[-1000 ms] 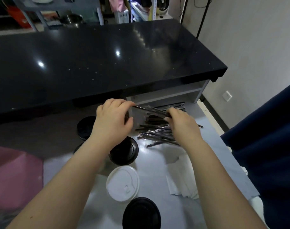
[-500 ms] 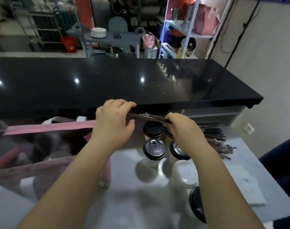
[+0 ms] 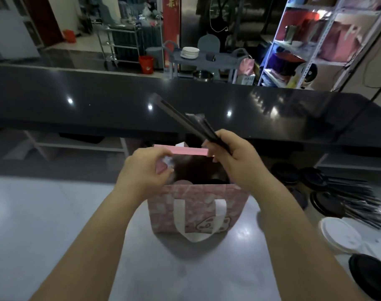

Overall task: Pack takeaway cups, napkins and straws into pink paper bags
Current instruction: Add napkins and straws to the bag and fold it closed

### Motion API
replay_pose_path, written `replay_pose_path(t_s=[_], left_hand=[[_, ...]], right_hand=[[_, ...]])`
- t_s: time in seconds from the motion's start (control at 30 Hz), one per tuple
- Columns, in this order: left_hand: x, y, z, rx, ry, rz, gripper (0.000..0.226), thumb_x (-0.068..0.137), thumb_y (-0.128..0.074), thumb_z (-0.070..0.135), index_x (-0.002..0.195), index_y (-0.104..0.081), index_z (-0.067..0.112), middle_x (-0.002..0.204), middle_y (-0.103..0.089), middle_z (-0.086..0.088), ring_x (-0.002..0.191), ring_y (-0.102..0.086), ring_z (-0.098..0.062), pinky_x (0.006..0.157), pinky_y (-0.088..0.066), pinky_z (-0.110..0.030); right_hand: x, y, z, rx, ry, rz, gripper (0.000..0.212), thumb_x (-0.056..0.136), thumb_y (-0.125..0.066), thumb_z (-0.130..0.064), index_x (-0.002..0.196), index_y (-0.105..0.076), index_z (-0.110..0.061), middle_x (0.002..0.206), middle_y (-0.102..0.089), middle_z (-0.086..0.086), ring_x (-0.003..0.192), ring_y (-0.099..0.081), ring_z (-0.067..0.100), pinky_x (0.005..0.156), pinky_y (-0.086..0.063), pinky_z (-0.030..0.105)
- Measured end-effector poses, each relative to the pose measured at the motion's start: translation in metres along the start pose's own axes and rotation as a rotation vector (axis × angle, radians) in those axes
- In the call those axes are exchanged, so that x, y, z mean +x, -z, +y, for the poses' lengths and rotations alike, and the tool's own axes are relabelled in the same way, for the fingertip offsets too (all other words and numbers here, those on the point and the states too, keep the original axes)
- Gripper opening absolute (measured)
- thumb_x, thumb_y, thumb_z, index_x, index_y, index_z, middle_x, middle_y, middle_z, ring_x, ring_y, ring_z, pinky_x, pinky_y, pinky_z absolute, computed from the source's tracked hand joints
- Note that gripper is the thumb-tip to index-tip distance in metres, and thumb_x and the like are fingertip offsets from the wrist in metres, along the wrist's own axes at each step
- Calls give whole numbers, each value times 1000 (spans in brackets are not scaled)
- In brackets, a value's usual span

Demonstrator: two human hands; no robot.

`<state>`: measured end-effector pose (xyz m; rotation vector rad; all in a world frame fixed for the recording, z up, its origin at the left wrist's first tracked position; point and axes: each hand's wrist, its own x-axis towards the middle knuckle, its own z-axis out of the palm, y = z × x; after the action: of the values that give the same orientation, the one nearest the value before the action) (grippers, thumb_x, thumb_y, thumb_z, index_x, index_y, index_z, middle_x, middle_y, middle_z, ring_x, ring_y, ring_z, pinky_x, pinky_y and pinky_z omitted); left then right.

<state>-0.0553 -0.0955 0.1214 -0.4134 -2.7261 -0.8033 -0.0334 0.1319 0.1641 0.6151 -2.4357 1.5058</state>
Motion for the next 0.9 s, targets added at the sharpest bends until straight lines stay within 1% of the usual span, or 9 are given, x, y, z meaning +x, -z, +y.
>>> replay_pose_path(t_s=[0.1,0.2,0.3,0.37,0.47,0.57,0.7,0.8,0.9], left_hand=[[3,0,-12,22,-57,-79,35,79,-75,36,113,-65,34,110,-65,11,110,-52,-18,94,-45,-48],[6,-2,-18,-34,-50,-140,54,74,-76,44,124,-56,40,125,-57,15,125,-40,-18,102,-39,-50],[7,-1,-23,-96,31,-207,81,68,-77,52,139,-39,42,143,-42,11,142,-17,-18,113,-29,-50],[7,-1,-26,-144,55,-240,95,67,-80,52,146,-31,37,152,-31,12,147,-5,-15,117,-23,-50],[5,1,-28,-166,68,-269,103,67,-82,52,150,-22,38,158,-20,13,148,1,-11,118,-22,-49],[4,4,-26,-147,53,-261,103,67,-81,53,150,-21,39,158,-21,13,148,1,-12,117,-21,-49],[7,6,-16,50,-24,-189,89,72,-71,61,147,-31,36,148,-38,8,142,-19,-21,113,-30,-49],[10,4,-1,169,-104,-73,67,78,-59,63,138,-46,36,125,-52,7,123,-37,-20,101,-37,-42],[16,-2,21,151,-187,12,53,81,-59,59,128,-56,35,111,-55,9,111,-41,-18,91,-34,-36]], right_hand=[[14,-38,-7,116,6,-80,9,95,-55,-22,94,-64,-26,79,-65,-5,78,-65,11,77,-54,25],[16,-53,8,97,-150,-172,21,96,-57,-18,91,-65,-37,83,-69,-11,85,-68,6,77,-53,20],[7,-42,32,-145,-301,-262,15,96,-58,-27,89,-65,-38,80,-67,-20,77,-64,-2,70,-49,19],[1,-29,43,-345,-359,-283,11,95,-57,-31,91,-62,-40,80,-66,-17,74,-62,0,69,-50,28],[-1,-18,49,-552,-412,-309,9,96,-55,-29,92,-58,-37,85,-64,-12,79,-61,10,70,-50,33],[0,-19,49,-723,-436,-397,12,96,-54,-26,104,-58,-34,99,-64,-5,87,-60,17,73,-48,33],[1,-21,43,-742,-374,-367,43,88,-67,-32,129,-52,-32,123,-57,-5,110,-56,20,87,-50,37],[0,-17,34,-687,-261,-302,47,86,-70,-30,130,-53,-34,129,-56,-10,115,-53,14,90,-48,32],[-5,-8,26,-668,-170,-225,41,86,-69,-26,125,-58,-32,124,-57,-12,113,-51,10,89,-45,28]])
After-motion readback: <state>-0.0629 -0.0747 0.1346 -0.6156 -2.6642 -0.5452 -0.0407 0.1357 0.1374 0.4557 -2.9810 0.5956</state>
